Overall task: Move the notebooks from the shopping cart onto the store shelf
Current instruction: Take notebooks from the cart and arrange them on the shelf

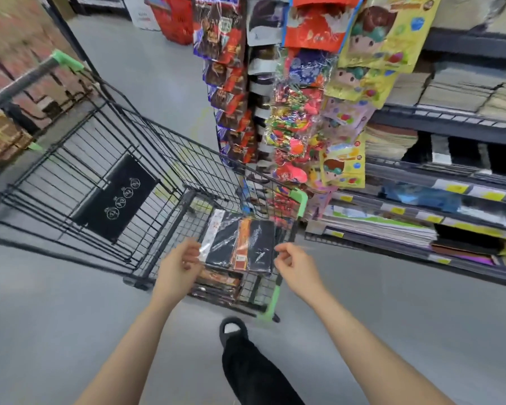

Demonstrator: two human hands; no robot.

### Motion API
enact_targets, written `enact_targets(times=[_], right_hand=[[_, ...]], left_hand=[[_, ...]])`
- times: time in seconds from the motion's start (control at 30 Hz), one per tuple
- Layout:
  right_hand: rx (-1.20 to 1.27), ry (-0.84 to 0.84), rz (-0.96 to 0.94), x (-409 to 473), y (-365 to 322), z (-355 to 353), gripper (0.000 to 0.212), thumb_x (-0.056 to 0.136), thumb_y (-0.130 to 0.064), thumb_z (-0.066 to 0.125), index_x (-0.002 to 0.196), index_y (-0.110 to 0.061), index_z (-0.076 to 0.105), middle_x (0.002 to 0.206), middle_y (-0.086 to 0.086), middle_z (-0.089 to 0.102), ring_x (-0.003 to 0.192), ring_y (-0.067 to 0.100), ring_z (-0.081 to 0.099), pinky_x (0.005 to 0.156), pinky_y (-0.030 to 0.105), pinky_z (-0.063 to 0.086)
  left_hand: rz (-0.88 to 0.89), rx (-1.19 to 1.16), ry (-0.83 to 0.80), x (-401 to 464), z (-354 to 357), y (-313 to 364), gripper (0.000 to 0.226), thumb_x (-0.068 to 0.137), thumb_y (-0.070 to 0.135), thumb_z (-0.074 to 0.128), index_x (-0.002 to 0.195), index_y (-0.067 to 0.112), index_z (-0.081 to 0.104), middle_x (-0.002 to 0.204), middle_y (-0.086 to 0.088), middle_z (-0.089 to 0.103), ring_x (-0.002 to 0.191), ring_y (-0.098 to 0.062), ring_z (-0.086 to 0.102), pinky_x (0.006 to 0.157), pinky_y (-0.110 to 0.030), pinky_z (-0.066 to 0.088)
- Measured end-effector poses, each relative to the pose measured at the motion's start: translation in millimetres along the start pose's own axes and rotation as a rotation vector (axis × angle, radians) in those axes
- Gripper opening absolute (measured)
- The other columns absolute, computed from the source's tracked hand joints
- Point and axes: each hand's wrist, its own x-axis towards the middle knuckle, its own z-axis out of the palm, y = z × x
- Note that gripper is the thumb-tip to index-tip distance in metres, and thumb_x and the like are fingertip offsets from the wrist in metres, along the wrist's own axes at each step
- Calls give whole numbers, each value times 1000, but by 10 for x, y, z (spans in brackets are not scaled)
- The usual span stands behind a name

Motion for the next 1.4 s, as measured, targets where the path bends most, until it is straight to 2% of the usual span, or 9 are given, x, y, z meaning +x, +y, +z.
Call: enact_targets(times=[0.2, 0.33, 0.5, 0.63, 0.7, 0.87, 0.97, 1.13, 1.4], right_hand=[[79, -17, 166, 685, -169, 639, 31, 88, -13, 55, 119, -12, 54, 87, -7, 53, 78, 13, 53, 79, 31, 47], [127, 35, 303, 982, -109, 961, 44, 85, -27, 63, 125, -15, 49, 118, 3, 55, 101, 19, 57, 92, 39, 48], [168, 94, 492, 1288, 143, 1245, 55, 84, -32, 63, 132, -17, 41, 134, 6, 46, 119, 20, 49, 103, 41, 43], [1, 232, 567, 1545, 454, 1522, 71, 78, -37, 68, 137, -12, 36, 143, 10, 35, 130, 24, 37, 109, 36, 31], [-121, 304, 632, 1691, 626, 1691, 82, 73, -44, 71, 138, -11, 33, 145, 15, 32, 135, 29, 30, 113, 42, 28], [-220, 388, 805, 1864, 856, 2038, 107, 60, -60, 73, 141, -13, 21, 131, 21, 47, 121, 37, 44, 97, 46, 43], [-227, 437, 801, 1874, 914, 2121, 111, 58, -55, 77, 142, -10, 20, 127, 23, 48, 118, 37, 45, 94, 44, 43], [-188, 484, 824, 1875, 927, 2150, 109, 49, -59, 79, 133, -6, 33, 119, 23, 50, 112, 38, 47, 92, 49, 46], [-42, 437, 773, 1799, 754, 2038, 75, 76, -34, 71, 134, -11, 29, 125, 12, 51, 100, 30, 58, 75, 34, 47]], left_hand=[[-93, -16, -86, 841, -258, -313, 36, 79, 11, 71, 109, 26, 55, 95, 11, 61, 87, -5, 59, 70, -12, 44], [-133, 22, -170, 1208, -312, -656, 42, 77, 19, 74, 113, 23, 53, 96, 12, 60, 89, -4, 59, 77, -21, 49], [-215, 100, -313, 1639, -94, -1084, 51, 76, 22, 75, 118, 29, 46, 100, 9, 60, 92, -11, 61, 83, -34, 53], [-240, 90, -439, 2005, 290, -1508, 55, 75, 11, 74, 123, 14, 48, 98, 6, 56, 94, -14, 57, 77, -20, 46], [-246, 168, -492, 2178, 481, -1762, 59, 75, 10, 75, 127, 14, 46, 109, 5, 54, 105, -14, 53, 88, -26, 45], [-335, 263, -558, 2328, 852, -2291, 78, 71, 10, 77, 138, 7, 36, 135, -12, 50, 124, -28, 46, 102, -34, 37], [-419, 171, -597, 2323, 992, -2407, 75, 78, 13, 71, 141, 10, 31, 129, -4, 52, 120, -28, 50, 96, -32, 40], [-550, -28, -404, 2362, 1078, -2467, 62, 74, 21, 77, 126, 7, 47, 109, -9, 64, 100, -28, 61, 96, -43, 48], [-685, -202, -421, 2459, 1074, -2236, 31, 87, 25, 63, 107, 10, 45, 92, -10, 58, 65, -17, 51, 54, -28, 43]])
